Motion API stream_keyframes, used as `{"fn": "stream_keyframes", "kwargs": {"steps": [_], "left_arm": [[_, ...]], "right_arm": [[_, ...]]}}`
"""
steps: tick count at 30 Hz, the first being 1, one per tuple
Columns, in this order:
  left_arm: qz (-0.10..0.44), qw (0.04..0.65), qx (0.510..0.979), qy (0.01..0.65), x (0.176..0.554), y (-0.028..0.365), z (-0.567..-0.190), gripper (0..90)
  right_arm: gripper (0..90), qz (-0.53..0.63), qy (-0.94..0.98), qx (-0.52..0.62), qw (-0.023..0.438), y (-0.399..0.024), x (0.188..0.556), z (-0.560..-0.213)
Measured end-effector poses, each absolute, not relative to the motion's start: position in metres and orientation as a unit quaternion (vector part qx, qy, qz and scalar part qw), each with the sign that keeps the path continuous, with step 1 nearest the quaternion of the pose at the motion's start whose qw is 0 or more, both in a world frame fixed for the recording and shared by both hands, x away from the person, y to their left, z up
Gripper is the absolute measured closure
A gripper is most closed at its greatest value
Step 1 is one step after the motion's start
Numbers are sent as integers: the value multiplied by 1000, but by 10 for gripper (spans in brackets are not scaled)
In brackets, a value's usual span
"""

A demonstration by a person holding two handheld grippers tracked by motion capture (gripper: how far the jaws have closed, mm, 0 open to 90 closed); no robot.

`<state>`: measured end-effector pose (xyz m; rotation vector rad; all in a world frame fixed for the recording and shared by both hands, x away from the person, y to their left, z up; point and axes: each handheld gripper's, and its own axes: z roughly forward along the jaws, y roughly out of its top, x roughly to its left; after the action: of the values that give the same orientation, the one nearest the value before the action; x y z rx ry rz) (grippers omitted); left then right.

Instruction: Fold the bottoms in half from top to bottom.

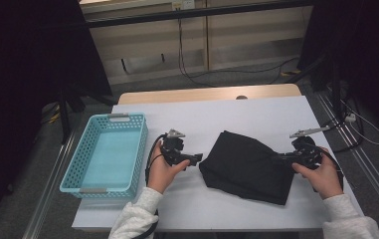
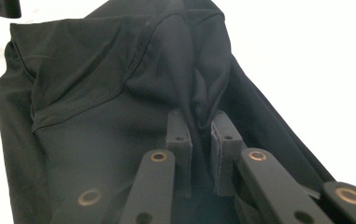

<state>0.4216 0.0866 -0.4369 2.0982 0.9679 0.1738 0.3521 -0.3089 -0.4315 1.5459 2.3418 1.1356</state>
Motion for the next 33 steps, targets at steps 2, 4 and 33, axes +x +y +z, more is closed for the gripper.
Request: {"fn": "stream_keyframes", "kwargs": {"steps": [2,4,33], "left_arm": [[68,400,830,382,422,86,-437,129],[70,400,830,383,422,87,-437,129],[68,403,829,382,420,86,-435,131]], "right_arm": [[813,374,773,510,58,-309,352,-432],[813,374,773,509,58,-308,352,-431],[565,351,774,514,115,-316,345,-424]]}}
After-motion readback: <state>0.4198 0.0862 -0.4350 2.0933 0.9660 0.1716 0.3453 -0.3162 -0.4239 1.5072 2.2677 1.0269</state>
